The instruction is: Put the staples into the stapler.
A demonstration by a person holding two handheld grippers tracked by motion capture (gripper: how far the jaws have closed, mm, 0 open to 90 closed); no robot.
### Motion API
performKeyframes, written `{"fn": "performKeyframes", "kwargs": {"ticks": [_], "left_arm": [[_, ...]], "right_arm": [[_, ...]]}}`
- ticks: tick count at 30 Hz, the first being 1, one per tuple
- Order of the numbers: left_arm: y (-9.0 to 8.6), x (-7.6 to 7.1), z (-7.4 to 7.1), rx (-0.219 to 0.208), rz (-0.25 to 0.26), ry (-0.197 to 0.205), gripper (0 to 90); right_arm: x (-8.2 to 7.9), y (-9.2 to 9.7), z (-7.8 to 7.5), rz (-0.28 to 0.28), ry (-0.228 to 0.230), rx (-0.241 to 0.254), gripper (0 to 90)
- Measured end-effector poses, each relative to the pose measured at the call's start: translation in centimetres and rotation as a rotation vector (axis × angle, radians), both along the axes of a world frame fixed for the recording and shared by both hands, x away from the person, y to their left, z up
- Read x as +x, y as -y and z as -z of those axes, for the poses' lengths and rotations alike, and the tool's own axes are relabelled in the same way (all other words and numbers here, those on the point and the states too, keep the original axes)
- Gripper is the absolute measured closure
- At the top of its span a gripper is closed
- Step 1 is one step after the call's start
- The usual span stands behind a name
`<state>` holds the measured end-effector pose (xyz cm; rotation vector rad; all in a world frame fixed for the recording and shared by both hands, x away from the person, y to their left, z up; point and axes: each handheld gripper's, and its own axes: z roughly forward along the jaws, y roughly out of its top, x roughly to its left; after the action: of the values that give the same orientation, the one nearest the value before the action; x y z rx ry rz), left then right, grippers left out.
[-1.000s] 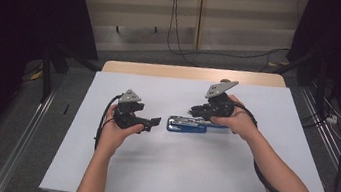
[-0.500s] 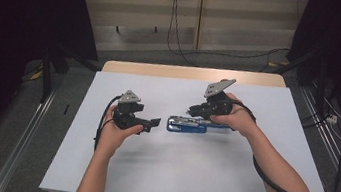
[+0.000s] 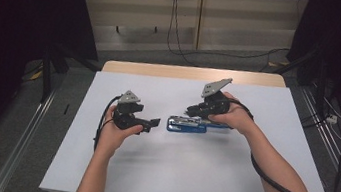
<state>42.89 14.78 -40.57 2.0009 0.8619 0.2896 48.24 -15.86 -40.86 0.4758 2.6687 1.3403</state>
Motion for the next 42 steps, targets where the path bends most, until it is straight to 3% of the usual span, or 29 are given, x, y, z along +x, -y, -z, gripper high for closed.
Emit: {"fn": "performKeyframes", "kwargs": {"ticks": [18,42], "left_arm": [[0.0,0.0,0.1,0.005,-0.002,0.001,11.2],[-0.1,0.0,0.2,0.013,-0.009,0.0,11.2]], "right_arm": [[0.4,-1.0,-0.1,-0.044,0.008,-0.014,78.9],[1.0,-2.1,1.4,-0.089,0.003,-0.045,78.9]]}}
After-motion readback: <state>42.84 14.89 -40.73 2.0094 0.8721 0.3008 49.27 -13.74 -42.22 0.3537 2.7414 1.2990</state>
